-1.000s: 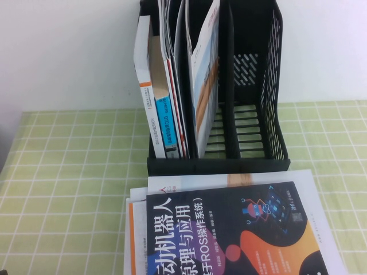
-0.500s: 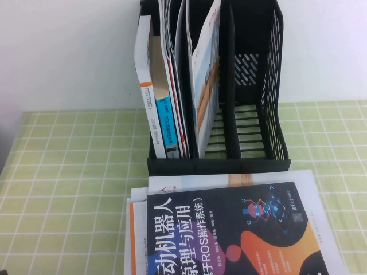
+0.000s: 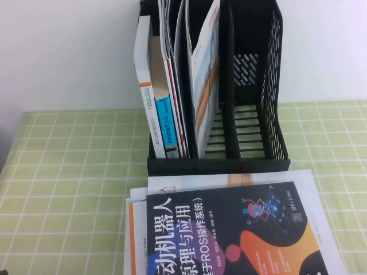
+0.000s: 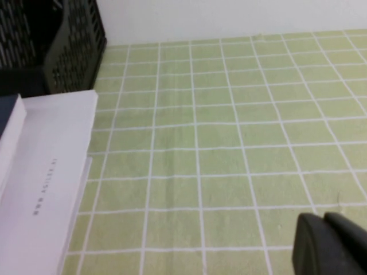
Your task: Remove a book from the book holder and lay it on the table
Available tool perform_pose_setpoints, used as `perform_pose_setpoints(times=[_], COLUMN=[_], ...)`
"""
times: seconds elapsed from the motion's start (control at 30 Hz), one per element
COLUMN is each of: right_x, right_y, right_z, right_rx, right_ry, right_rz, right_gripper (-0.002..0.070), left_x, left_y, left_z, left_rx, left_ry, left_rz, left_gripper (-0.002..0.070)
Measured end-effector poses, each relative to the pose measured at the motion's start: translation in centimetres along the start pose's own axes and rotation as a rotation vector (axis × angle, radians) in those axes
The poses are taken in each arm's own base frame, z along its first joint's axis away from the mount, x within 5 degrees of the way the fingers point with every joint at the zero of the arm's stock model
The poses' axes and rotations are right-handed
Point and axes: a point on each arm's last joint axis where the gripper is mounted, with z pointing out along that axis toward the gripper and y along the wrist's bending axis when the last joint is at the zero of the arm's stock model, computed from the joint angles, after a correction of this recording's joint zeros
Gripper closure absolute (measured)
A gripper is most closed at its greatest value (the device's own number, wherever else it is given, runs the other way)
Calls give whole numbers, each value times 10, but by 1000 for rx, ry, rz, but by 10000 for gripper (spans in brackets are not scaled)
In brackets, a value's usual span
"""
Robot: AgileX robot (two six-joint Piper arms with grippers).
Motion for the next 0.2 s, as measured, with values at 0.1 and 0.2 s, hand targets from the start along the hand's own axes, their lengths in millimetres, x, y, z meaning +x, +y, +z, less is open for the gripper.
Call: perform_pose_setpoints(times=[0.1, 0.2], right_x=[0, 0], right_y=[3, 4], right_z=[0, 0], right_rx=[-29, -40], right_ry=[0, 2], right_rz=[-31, -40], right_gripper=[673, 673], left_x=[0, 0], left_y=[0, 0], left_z=[0, 0], left_rx=[0, 0], left_ry=[0, 0], left_rz=[-3, -3], left_gripper=[678, 678])
